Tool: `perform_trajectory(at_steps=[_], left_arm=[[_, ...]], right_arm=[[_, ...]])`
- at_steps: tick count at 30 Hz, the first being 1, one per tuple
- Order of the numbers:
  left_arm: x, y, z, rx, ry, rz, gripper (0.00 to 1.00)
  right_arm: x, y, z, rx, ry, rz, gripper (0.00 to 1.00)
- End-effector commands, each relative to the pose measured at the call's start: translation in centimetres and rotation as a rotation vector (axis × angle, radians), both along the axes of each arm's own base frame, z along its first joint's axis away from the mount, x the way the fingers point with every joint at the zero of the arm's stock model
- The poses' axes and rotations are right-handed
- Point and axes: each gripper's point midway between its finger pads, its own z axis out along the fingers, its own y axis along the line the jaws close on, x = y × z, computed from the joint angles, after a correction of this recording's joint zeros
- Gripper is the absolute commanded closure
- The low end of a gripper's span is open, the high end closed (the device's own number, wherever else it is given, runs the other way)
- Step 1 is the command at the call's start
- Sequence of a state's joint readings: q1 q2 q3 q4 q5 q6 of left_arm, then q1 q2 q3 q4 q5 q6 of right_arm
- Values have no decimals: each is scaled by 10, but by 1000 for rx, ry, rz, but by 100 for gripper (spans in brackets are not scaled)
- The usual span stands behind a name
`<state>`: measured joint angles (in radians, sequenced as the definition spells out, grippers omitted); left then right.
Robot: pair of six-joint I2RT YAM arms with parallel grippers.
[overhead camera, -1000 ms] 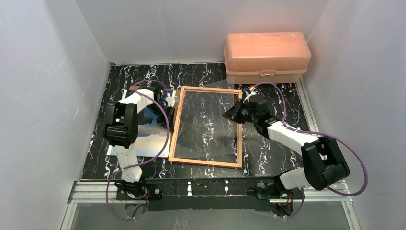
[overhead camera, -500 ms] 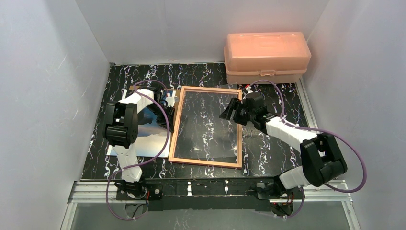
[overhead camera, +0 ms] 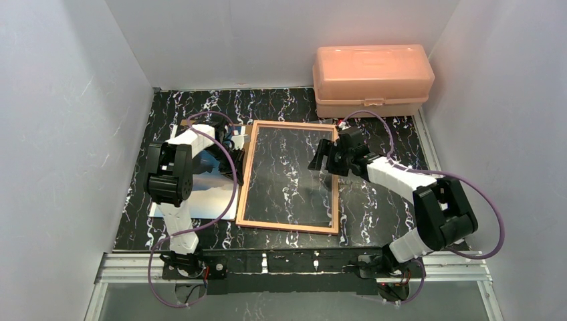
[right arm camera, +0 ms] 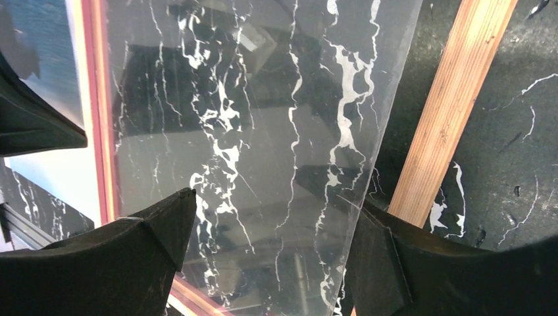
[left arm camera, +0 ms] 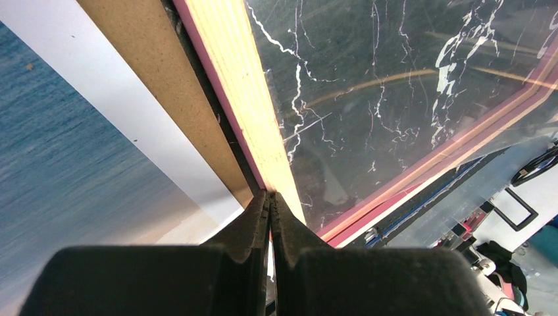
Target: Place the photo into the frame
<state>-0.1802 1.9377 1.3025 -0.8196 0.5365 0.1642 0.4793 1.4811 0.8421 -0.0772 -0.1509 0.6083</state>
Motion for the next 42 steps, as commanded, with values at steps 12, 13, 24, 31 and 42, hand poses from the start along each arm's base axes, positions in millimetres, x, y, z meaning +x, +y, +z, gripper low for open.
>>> perform_trajectory(at_steps=[12, 13, 24, 31, 42], left_arm=[[-5, -5, 5, -21, 1, -26, 100], [-5, -5, 5, -22, 1, -25, 100], [-4, -5, 6, -22, -4, -24, 100], [-5, -5, 5, -23, 1, -24, 100], [-5, -6, 7, -25, 1, -24, 100]], right_arm=[[13, 5, 4, -76, -3, 25, 10], [13, 5, 5, -85, -4, 25, 10], [12, -3, -6, -180, 38, 29, 5], [12, -11, -8, -227, 43, 23, 1], [15, -16, -4, -256, 27, 13, 1]])
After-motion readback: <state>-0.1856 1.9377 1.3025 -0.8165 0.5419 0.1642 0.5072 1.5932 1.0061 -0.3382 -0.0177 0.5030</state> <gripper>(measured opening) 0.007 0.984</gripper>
